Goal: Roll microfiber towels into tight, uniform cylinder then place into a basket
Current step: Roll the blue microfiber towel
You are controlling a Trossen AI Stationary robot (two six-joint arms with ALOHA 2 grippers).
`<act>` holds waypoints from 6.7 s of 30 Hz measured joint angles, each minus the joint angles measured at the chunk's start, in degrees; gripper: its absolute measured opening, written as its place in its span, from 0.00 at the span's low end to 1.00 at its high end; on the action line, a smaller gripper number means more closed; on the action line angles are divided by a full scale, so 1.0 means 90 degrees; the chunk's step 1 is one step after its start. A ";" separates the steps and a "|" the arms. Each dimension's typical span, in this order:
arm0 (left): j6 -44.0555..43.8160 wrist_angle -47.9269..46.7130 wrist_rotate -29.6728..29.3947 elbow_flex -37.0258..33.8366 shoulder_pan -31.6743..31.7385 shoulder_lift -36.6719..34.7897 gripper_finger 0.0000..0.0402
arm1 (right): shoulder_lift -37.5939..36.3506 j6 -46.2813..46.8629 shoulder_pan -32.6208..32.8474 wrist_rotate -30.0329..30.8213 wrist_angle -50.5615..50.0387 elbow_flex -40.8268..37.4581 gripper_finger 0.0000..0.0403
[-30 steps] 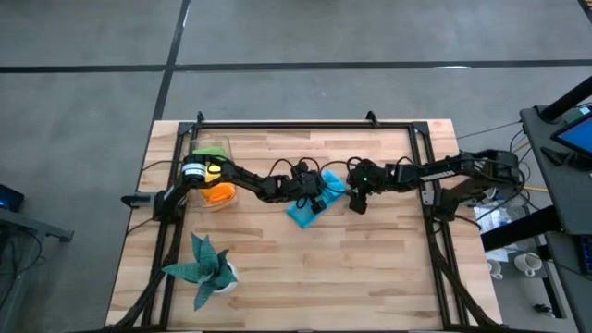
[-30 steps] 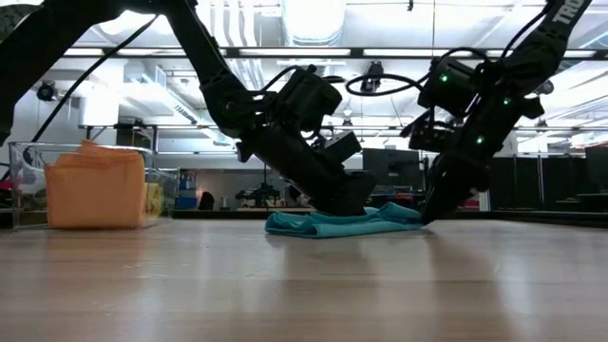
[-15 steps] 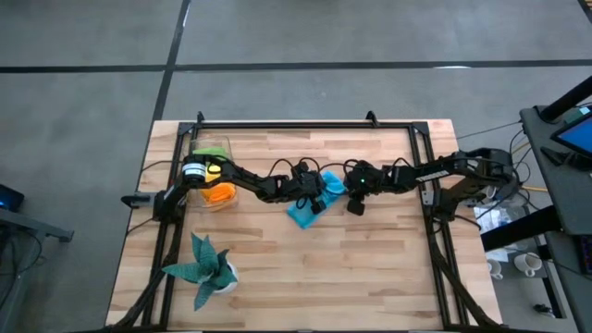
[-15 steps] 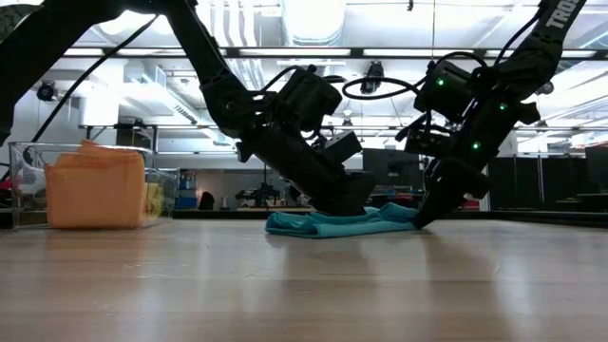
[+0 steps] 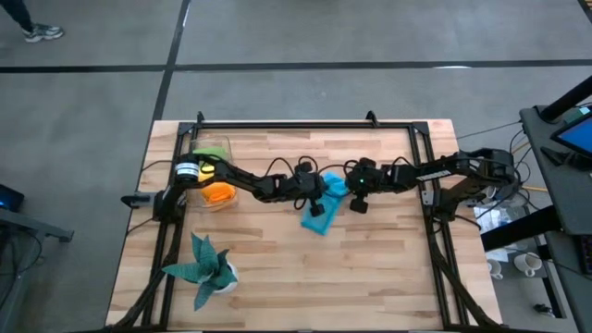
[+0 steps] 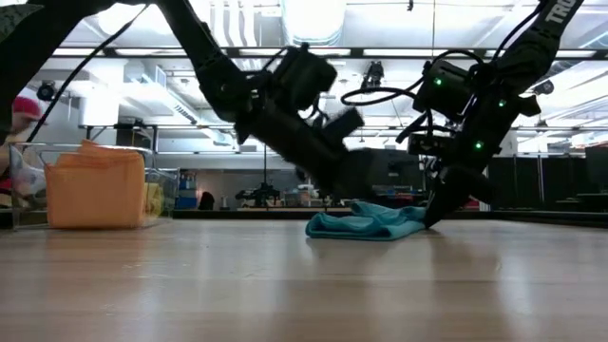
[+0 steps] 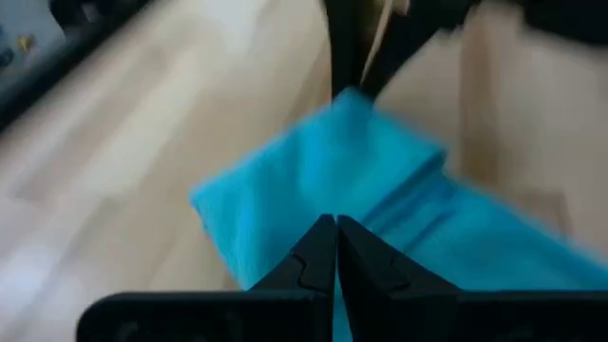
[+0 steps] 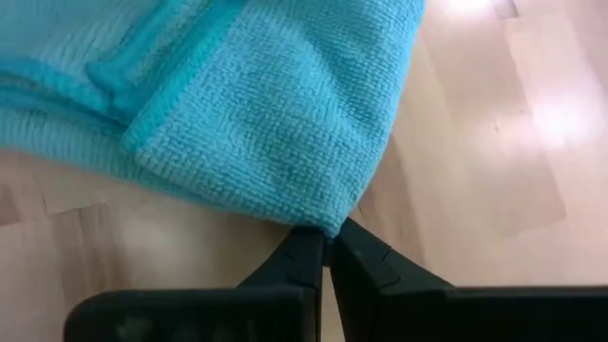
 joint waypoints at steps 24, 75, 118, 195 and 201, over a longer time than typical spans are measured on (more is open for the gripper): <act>0.0443 0.1960 0.0635 -0.0016 0.0041 0.0918 0.00 | 0.0005 -0.1535 0.1326 0.1556 -0.0009 0.0292 0.02; 0.0761 -0.0048 0.1249 -0.0082 0.0035 0.0195 0.00 | 0.0005 -0.2203 0.2229 0.2535 -0.0470 0.0895 0.02; 0.1771 0.0433 0.1969 -0.0064 0.0245 0.0319 0.00 | 0.0053 -0.2232 0.2797 0.2629 -0.0410 0.0930 0.02; 0.0100 0.0430 0.2174 -0.0700 0.0010 0.0044 0.00 | 0.1609 -0.3769 0.3934 0.3960 -0.1461 0.1751 0.02; 0.0100 0.0440 0.2186 -0.0718 0.0010 0.0044 0.00 | 0.1647 -0.4091 0.3927 0.4006 -0.1887 0.2211 0.02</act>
